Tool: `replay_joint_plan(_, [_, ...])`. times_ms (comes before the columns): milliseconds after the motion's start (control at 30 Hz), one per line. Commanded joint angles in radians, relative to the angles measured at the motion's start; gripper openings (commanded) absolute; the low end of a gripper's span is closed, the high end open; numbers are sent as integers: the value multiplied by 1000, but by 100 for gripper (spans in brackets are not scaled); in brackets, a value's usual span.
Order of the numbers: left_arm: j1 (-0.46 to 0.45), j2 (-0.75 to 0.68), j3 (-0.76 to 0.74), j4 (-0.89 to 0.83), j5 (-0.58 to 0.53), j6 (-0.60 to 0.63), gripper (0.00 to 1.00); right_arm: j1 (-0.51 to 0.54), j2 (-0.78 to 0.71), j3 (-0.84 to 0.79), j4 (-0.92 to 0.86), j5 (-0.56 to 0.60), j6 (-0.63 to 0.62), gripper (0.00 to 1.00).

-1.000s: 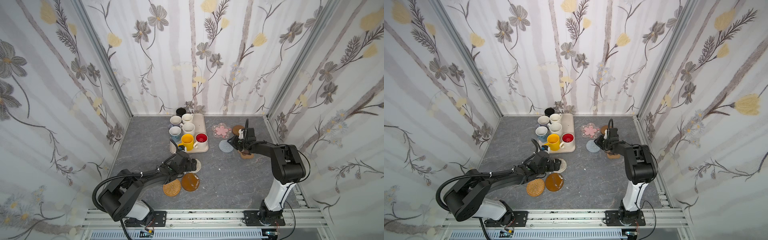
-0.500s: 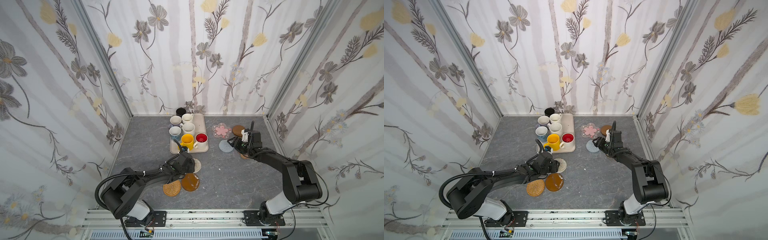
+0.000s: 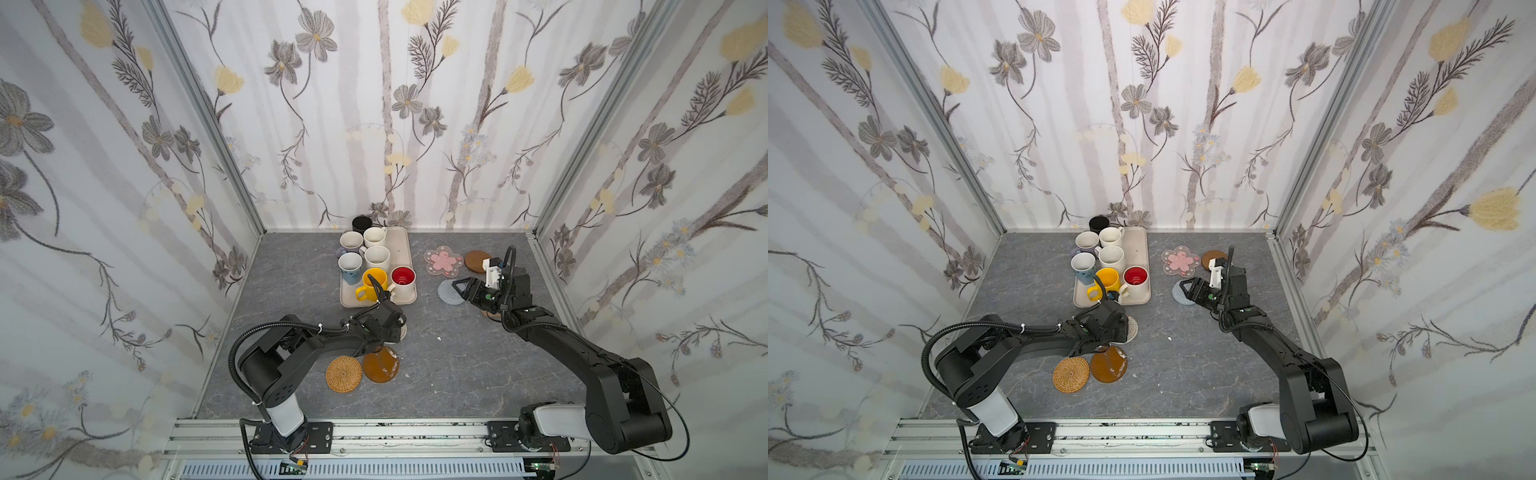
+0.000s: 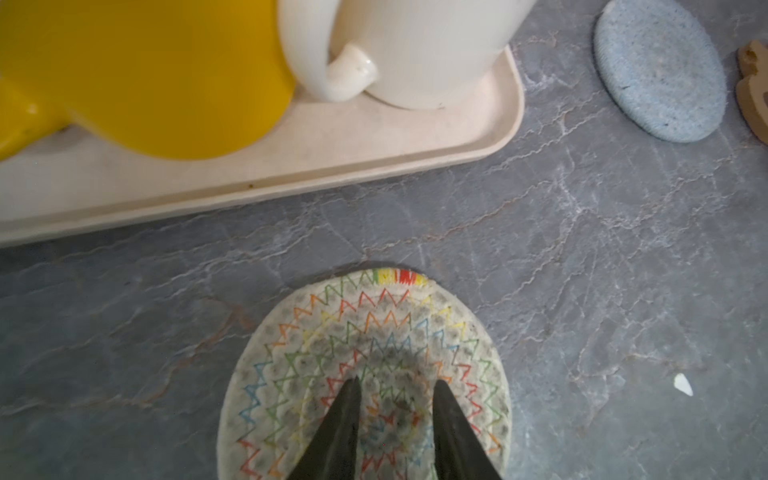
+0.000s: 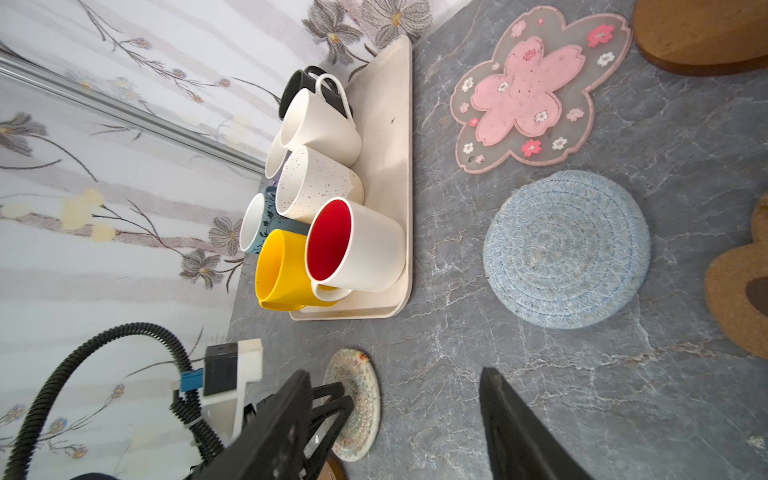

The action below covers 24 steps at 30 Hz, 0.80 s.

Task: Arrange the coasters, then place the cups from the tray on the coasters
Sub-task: 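Push the multicolour zigzag coaster farther from the robot with the left gripper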

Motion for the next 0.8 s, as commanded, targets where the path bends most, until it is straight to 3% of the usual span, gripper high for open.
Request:
replay_joint_plan(0, [-32, 43, 32, -29, 22, -21, 31, -1, -35, -8, -16, -11, -17, 67])
replay_joint_plan(333, [-122, 157, 171, -30, 54, -54, 29, -74, -123, -56, -29, -61, -5, 69])
replay_joint_plan(767, [-186, 394, 477, -31, 115, -57, 27, -136, -194, -112, -75, -98, -3, 72])
